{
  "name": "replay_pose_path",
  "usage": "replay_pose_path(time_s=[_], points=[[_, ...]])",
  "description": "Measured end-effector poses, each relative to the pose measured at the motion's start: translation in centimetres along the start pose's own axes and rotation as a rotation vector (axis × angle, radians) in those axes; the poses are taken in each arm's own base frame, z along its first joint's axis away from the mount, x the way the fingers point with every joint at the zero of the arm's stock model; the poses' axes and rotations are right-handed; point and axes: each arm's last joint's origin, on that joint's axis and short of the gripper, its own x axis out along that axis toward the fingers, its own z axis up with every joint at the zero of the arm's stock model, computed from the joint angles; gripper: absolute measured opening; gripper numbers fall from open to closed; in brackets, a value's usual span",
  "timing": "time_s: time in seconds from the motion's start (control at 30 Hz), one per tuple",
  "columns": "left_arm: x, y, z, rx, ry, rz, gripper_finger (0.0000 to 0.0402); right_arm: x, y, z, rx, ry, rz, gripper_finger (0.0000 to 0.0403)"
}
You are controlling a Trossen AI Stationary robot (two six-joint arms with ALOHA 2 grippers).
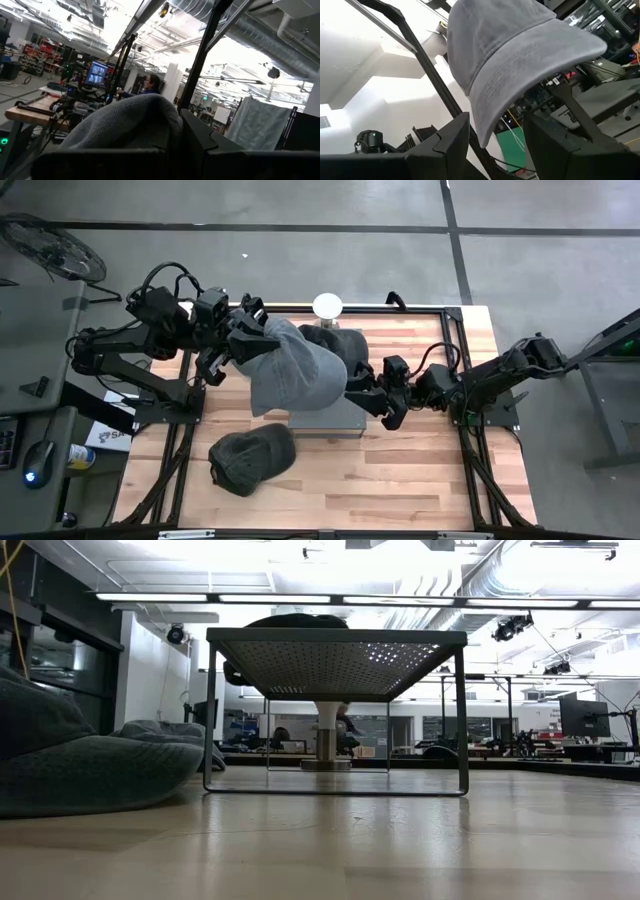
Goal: Pick & Place hat
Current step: Put the bottom gray cap on the shelf
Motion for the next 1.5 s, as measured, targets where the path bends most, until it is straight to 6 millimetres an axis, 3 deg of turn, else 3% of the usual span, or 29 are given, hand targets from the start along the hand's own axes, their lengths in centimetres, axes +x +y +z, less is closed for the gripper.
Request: replay_pose_path(time_s=[0.6, 0.83, 1.1, 1.5], points=[[1.2, 0.7, -1.3, -0.013, 0.046, 0.003, 0.0021, 0.1, -0.7, 1.0, 0.009, -0.041, 0.02, 0.0171], [1.3, 0.9, -1.6, -0.016, 0.063, 0.01, 0.0021, 0.1, -0.7, 1.0, 0.019, -0.042, 0.018, 0.0122], [1.3, 1.0, -2.0, -0.036, 0.105, 0.036, 0.003, 0.1, -0.6, 1.0, 0.032, -0.03, 0.035, 0.0017], [1.3, 1.0, -2.1, -0.036, 0.107, 0.037, 0.0044, 0.1, -0.4, 1.1, 0.046, -0.01, 0.078, 0.0005]])
